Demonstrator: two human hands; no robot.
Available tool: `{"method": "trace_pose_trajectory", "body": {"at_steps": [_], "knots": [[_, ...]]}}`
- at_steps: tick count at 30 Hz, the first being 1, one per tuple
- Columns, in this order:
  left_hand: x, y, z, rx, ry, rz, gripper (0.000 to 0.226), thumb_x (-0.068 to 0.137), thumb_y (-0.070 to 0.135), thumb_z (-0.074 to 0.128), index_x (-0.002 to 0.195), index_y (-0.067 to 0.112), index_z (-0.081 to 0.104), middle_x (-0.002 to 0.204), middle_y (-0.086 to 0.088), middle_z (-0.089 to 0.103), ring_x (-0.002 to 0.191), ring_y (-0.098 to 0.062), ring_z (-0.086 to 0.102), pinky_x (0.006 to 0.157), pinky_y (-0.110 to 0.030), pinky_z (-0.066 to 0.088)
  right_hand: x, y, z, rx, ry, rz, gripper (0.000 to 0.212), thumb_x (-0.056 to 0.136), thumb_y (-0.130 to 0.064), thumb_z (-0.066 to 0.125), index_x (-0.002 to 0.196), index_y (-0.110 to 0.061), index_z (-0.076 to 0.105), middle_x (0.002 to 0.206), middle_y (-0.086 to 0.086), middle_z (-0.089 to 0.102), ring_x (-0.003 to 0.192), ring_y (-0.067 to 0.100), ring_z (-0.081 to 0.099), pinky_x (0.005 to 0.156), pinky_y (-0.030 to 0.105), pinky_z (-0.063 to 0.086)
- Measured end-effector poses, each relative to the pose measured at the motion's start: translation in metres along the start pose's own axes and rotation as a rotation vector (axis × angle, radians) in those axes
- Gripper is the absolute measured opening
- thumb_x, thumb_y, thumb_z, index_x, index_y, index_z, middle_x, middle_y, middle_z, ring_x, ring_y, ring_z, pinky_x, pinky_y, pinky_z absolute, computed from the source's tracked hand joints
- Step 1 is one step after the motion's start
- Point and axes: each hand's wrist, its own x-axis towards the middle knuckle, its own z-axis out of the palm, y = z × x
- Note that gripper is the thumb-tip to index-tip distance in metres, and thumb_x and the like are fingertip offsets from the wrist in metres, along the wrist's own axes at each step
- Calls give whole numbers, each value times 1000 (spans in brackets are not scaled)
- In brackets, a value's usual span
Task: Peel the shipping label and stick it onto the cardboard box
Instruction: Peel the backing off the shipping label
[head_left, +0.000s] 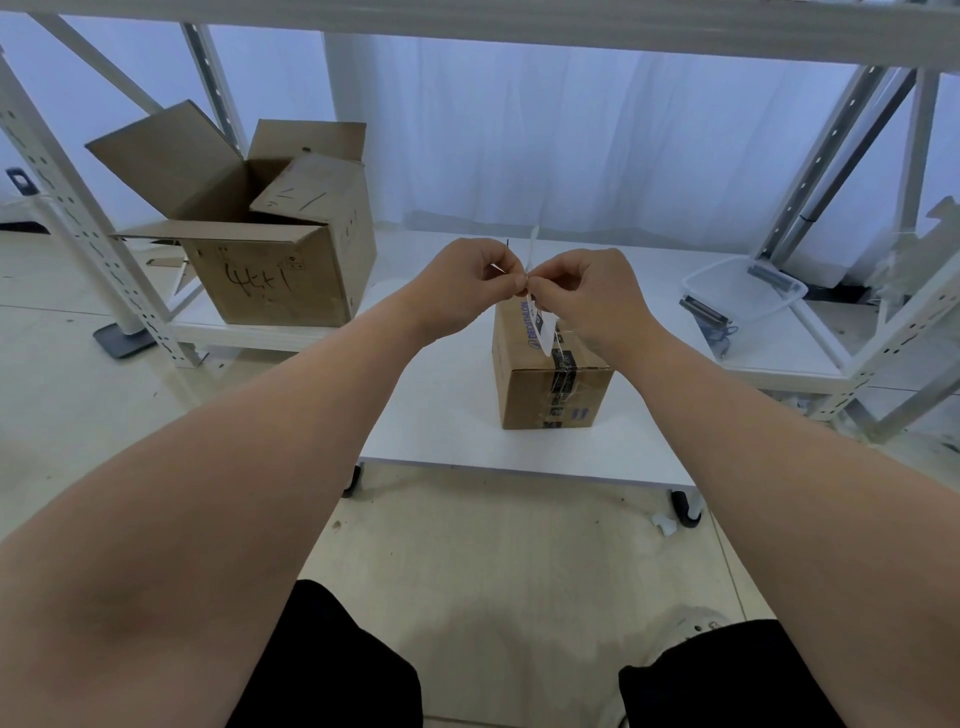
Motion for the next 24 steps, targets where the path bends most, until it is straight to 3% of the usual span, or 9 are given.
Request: {"method": "trace_pose_trajectory", "body": {"at_steps": [3,6,9,11,15,17,20,24], "knots": [[-1,3,2,40,14,30,9,91,10,58,91,3,63,73,6,60,52,11,53,49,-1,35,0,1,1,-6,13,-1,10,82,-10,65,83,-4,72,76,7,69,78,31,68,79,41,57],[0,4,3,64,29,51,11,91,8,58,92,-1,64,67,9,56,45,11,50,47,-2,33,1,1,2,-9,18,4,10,83,-12,64,82,-4,71,75,10,69,77,34,68,77,44,57],[0,4,2,43,61,37,12,90,12,60,92,2,66,74,5,63,59,7,57,53,-2,38,1,3,2,15,29,14,10,84,-13,63,78,-13,71,79,11,72,79,31,68,81,46,56],[1,4,1,30,88,33,10,88,13,62,89,4,67,76,3,66,72,-4,60,60,-5,43,1,4,2,12,31,13,10,84,-13,63,81,-12,73,79,9,71,76,25,67,81,45,56],[2,1,1,41,98,36,11,87,13,64,88,4,68,90,-16,71,86,-28,64,81,-34,52,1,5,3,7,32,6,10,83,-12,64,84,-9,74,84,12,73,83,30,68,83,47,55],[2,1,1,36,100,39,12,86,14,65,88,3,69,92,-20,70,84,-30,63,83,-39,52,1,4,3,-3,31,-4,10,83,-11,64,84,-9,73,83,12,73,83,30,68,83,47,55],[1,2,1,27,89,36,14,86,15,67,89,2,69,84,-13,69,75,-16,57,74,-31,50,2,4,4,-16,36,-12,10,83,-11,63,84,-7,72,81,10,72,81,29,68,82,46,56],[1,2,1,-5,94,28,13,85,10,66,93,0,69,75,5,67,63,4,59,66,-12,47,3,4,3,-2,44,-9,11,84,-12,62,83,-6,71,82,12,71,80,30,68,81,46,56]]}}
